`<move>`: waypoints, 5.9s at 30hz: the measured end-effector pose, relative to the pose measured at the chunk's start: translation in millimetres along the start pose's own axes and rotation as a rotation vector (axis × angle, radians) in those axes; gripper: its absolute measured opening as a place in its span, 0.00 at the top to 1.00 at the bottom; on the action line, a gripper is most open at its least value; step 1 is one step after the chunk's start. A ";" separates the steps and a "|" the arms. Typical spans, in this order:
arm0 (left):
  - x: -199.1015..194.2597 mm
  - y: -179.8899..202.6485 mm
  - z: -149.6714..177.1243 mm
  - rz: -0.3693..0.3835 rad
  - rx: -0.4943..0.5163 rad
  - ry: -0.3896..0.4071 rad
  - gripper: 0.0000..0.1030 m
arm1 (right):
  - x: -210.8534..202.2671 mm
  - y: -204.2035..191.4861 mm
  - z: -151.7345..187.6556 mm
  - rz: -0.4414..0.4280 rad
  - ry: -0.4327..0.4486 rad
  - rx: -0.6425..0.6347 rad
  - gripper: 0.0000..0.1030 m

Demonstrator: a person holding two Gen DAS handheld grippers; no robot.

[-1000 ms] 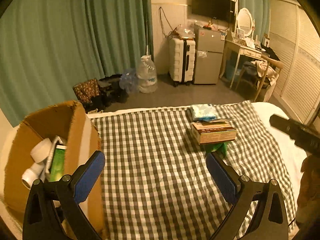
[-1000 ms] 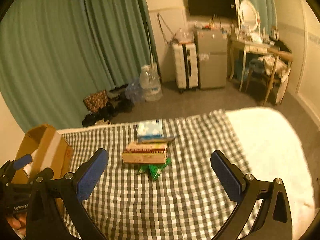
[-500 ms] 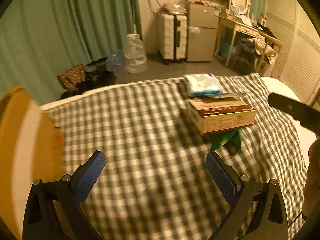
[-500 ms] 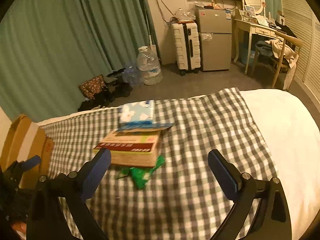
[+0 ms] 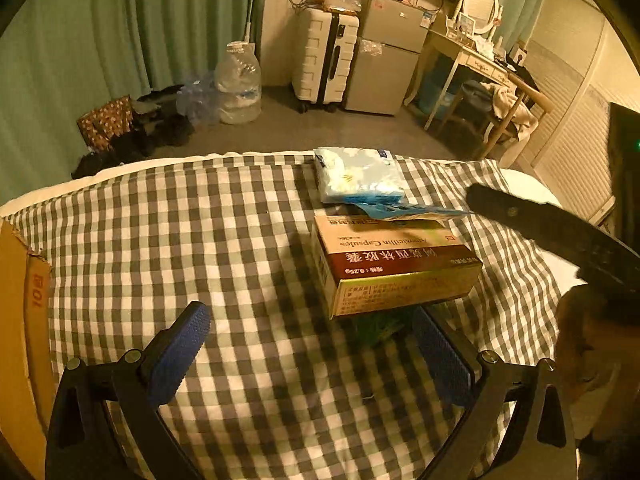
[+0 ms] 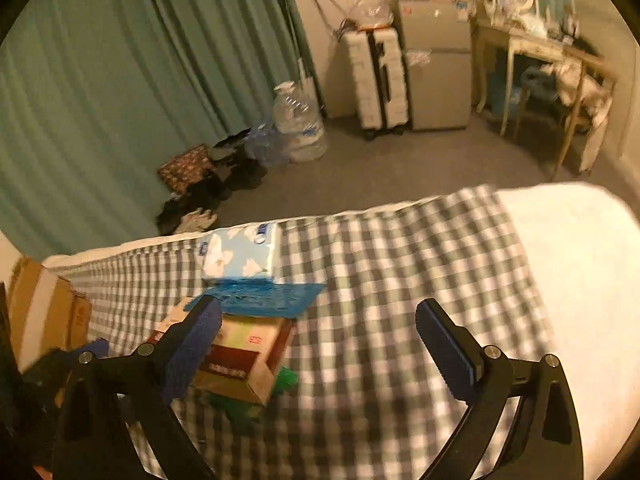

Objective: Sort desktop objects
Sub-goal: 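Grasp the blue card beside the medicine box with right tool, then lift the blue card with right tool while left tool grasps the medicine box, then carry the medicine box with left tool while right tool carries the blue card over the cardboard box, then open left tool to drop the medicine box while right tool drops the blue card, then move both tools back over the green snack bag on the bedspread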

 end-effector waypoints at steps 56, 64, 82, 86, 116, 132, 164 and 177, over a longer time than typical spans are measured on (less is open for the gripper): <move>62.6 25.6 -32.5 0.228 -0.388 -0.112 0.46 | -34.7 60.4 1.0 -0.059 0.030 0.047 1.00; 36.0 36.1 -37.9 0.239 -0.312 -0.059 0.62 | -46.5 58.7 0.2 -0.064 0.052 0.041 1.00; -78.6 64.1 -20.0 0.065 -0.050 0.164 0.66 | -126.1 26.8 0.2 -0.064 0.165 -0.014 1.00; -116.7 55.5 -10.9 -0.001 -0.015 0.231 0.66 | -151.5 5.8 2.4 -0.070 0.195 -0.044 1.00; -333.3 -124.3 23.4 -0.365 -0.082 0.499 0.66 | -251.4 -208.5 13.5 -0.310 0.340 -0.247 1.00; -315.5 -235.1 43.5 -0.549 -0.167 0.475 0.66 | -182.0 -326.7 45.9 -0.409 0.215 -0.390 1.00; -267.4 -290.6 61.1 -0.547 -0.206 0.368 0.35 | -88.1 -385.1 89.0 -0.453 0.065 -0.459 0.72; -323.9 -203.8 38.7 -0.496 -0.146 0.526 0.00 | -186.3 -325.6 48.2 -0.309 0.246 -0.383 0.17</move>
Point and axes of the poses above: each gripper's, at about its wrist camera, not at the fingertips, and x roughly the way its jaws point, y to its right, z to its underside, the point moved 5 cm from there along x, roughly the way its jaws point, and after that the axes turned 3 degrees about y, right-handed, at the moved point
